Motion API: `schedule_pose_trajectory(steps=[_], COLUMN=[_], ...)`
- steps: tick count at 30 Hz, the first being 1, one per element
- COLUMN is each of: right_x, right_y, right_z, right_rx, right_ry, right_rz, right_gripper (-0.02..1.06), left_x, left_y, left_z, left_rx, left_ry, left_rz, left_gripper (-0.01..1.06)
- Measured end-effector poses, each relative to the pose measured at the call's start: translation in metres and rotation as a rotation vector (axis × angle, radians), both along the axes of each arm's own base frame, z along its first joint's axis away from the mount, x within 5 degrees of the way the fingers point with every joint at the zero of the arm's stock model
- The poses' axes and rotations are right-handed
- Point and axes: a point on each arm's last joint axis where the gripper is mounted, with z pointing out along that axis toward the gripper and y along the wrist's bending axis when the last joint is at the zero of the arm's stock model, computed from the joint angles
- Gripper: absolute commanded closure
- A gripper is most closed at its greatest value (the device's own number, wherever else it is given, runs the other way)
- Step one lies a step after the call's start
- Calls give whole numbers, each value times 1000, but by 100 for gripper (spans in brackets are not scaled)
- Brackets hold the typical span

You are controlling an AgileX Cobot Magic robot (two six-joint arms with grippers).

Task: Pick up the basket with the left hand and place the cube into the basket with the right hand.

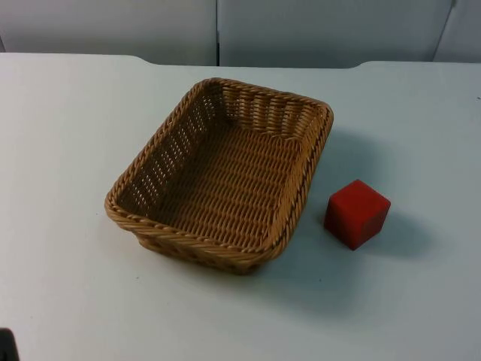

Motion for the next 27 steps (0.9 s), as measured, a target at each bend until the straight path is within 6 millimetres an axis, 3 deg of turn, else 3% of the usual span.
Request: schedule_pose_trajectory(steps=[1, 4, 6, 7, 8, 11, 13, 16, 17, 20, 27], right_x=[0, 0, 0, 0, 0, 0, 0, 0, 0, 0, 0], right_y=[0, 0, 0, 0, 0, 0, 0, 0, 0, 0, 0], right_z=[0, 0, 0, 0, 0, 0, 0, 0, 0, 0, 0], right_rx=[0, 0, 0, 0, 0, 0, 0, 0, 0, 0, 0], right_ry=[0, 0, 0, 0, 0, 0, 0, 0, 0, 0, 0], right_rz=[0, 0, 0, 0, 0, 0, 0, 0, 0, 0, 0], right_gripper=[105, 105, 105, 105, 105, 105, 105, 105, 105, 105, 105], left_x=[0, 63, 98, 98, 114, 154, 165, 199, 199, 221, 237], left_y=[0, -23, -35, -35, -41, -54, -56, -60, -60, -62, -60], left_z=[0, -20, -31, -31, -42, -66, -78, -110, -110, -134, -172], left_rx=[0, -49, -39, -39, -27, 58, 95, 193, 193, 244, 328], left_ry=[0, 92, 118, 118, 143, 144, 146, 123, 123, 104, 85], left_rz=[0, -66, -87, -87, -94, -116, -116, -105, -105, -97, -93], left_gripper=[104, 95, 76, 64, 64, 37, 36, 36, 36, 36, 37])
